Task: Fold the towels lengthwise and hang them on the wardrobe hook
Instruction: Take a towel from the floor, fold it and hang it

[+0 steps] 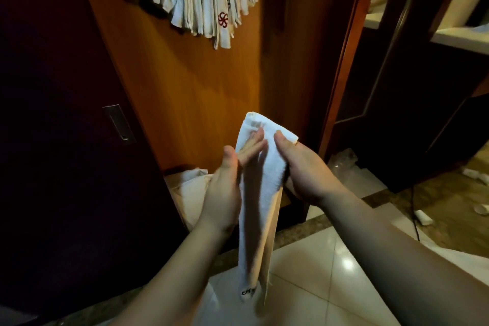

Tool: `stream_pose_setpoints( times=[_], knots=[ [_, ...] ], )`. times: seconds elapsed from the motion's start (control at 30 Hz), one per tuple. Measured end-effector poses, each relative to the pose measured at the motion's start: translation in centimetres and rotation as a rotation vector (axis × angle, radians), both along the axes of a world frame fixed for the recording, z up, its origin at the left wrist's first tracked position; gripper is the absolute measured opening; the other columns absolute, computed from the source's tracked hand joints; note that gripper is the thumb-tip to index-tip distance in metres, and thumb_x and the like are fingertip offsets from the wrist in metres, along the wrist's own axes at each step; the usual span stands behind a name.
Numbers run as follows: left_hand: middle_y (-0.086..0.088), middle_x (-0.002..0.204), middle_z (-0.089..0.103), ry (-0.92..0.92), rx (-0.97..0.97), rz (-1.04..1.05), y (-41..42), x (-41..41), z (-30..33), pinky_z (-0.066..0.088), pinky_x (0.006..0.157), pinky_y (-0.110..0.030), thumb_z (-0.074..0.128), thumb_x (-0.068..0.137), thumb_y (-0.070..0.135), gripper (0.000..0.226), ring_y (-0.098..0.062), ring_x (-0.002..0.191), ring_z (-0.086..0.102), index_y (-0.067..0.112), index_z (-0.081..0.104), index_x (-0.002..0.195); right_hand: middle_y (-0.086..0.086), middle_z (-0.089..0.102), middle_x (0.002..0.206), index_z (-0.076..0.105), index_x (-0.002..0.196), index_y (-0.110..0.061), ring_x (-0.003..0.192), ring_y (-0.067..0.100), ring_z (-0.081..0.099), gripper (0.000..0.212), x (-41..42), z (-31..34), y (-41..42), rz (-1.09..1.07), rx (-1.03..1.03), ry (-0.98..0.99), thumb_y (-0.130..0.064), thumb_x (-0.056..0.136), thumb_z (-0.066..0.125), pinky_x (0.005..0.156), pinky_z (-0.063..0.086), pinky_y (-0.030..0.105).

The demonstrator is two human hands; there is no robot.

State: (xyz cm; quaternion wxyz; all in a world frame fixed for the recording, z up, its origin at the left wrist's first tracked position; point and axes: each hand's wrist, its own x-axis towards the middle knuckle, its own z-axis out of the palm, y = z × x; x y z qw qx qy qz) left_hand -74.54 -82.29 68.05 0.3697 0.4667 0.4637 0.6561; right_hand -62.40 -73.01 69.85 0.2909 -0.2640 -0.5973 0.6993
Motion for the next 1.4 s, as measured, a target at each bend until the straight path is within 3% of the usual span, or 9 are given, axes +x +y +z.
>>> stream_pose_setpoints(
  times=[0.13, 0.2, 0.43, 0.6, 0.73, 0.9, 1.03, 1.2, 1.4],
  knots=[
    [0.013, 0.132, 0.054, 0.414, 0.104, 0.463, 0.9, -2.0, 1.3, 0.044, 0.103, -0.025, 0.064, 0.092, 0.039, 0.036, -0.003, 0.124, 0.05, 0.03, 0.055, 0.125, 0.0, 0.075, 0.112, 0.078, 0.098, -0.038, 0.109, 0.018, 0.069, 0.05, 1.2, 2.1, 1.3, 0.056, 0.267, -0.124, -0.075, 0.079, 0.049, 0.108, 0.045, 0.047],
    [0.015, 0.133, 0.048, 0.448, 0.007, 0.368, 1.7, -3.0, 2.4, 0.044, 0.097, -0.017, 0.075, 0.079, 0.051, 0.056, -0.003, 0.122, 0.049, 0.043, 0.044, 0.126, 0.001, 0.074, 0.114, 0.076, 0.102, -0.039, 0.11, 0.02, 0.069, 0.062, 1.7, 3.3, 1.7, 0.108, 0.391, -0.195, -0.086, 0.073, 0.049, 0.105, 0.046, 0.046],
    [0.014, 0.068, 0.062, 0.443, 0.009, 0.007, 2.8, -4.9, 6.0, 0.043, 0.06, -0.015, 0.074, 0.077, 0.032, 0.015, -0.002, 0.069, 0.056, 0.022, 0.063, 0.076, 0.013, 0.073, 0.103, 0.072, 0.1, -0.006, 0.097, 0.03, 0.07, 0.086, 3.5, 5.2, 3.0, 0.072, 0.627, -0.358, -0.082, 0.073, 0.041, 0.096, 0.051, 0.055],
    [0.011, 0.066, 0.064, 0.156, 0.042, -0.052, 3.1, -3.0, 6.7, 0.045, 0.055, -0.017, 0.067, 0.086, 0.021, 0.011, -0.002, 0.062, 0.059, 0.014, 0.06, 0.083, -0.001, 0.076, 0.096, 0.076, 0.097, -0.024, 0.087, 0.015, 0.073, 0.085, 4.2, 5.6, 3.3, -0.024, 0.709, -0.297, -0.093, 0.071, 0.036, 0.088, 0.056, 0.043],
    [-0.003, 0.111, 0.074, -0.097, -0.195, -0.236, 3.7, -1.4, 4.5, 0.059, 0.077, -0.03, 0.087, 0.061, 0.046, 0.068, -0.019, 0.097, 0.072, 0.016, 0.061, 0.116, -0.015, 0.075, 0.099, 0.073, 0.09, -0.055, 0.096, 0.009, 0.071, 0.039, 3.7, 6.7, 3.7, -0.108, 0.639, -0.197, -0.07, 0.088, 0.036, 0.098, 0.052, 0.05],
    [-0.012, 0.099, 0.076, -0.065, -0.287, -0.204, 4.1, -0.9, 4.7, 0.06, 0.078, -0.031, 0.069, 0.079, 0.019, 0.024, -0.024, 0.088, 0.073, 0.005, 0.072, 0.098, 0.001, 0.076, 0.104, 0.076, 0.101, -0.027, 0.102, 0.02, 0.072, 0.066, 3.2, 6.6, 5.0, -0.156, 0.48, -0.093, -0.078, 0.081, 0.039, 0.102, 0.049, 0.053],
    [-0.017, 0.103, 0.074, -0.194, -0.254, -0.237, 5.1, -2.1, 6.2, 0.059, 0.083, -0.038, 0.069, 0.083, 0.015, 0.027, -0.03, 0.091, 0.072, 0.003, 0.07, 0.107, 0.009, 0.065, 0.132, 0.058, 0.136, -0.022, 0.127, 0.028, 0.058, 0.096, 2.9, 3.8, 7.4, -0.139, -0.079, 0.185, -0.088, 0.067, 0.047, 0.118, 0.029, 0.054],
    [-0.01, 0.106, 0.074, -0.268, -0.259, -0.281, 5.9, -3.9, 8.7, 0.058, 0.084, -0.043, 0.065, 0.083, 0.023, 0.035, -0.027, 0.1, 0.071, 0.009, 0.063, 0.115, 0.012, 0.068, 0.126, 0.078, 0.109, -0.02, 0.119, 0.024, 0.064, 0.071, 2.3, -2.2, 6.7, -0.059, -0.368, 0.223, -0.063, 0.098, 0.023, 0.107, 0.044, 0.039],
    [-0.009, 0.102, 0.075, -0.296, -0.142, -0.208, 6.9, -5.1, 11.6, 0.06, 0.077, -0.038, 0.056, 0.085, 0.02, 0.032, -0.024, 0.096, 0.072, 0.008, 0.065, 0.113, 0.013, 0.065, 0.129, 0.061, 0.125, -0.011, 0.123, 0.022, 0.06, 0.06, 1.8, -4.6, 5.6, -0.002, -0.4, 0.213, -0.05, 0.081, 0.07, 0.112, 0.038, 0.039]
  ],
)
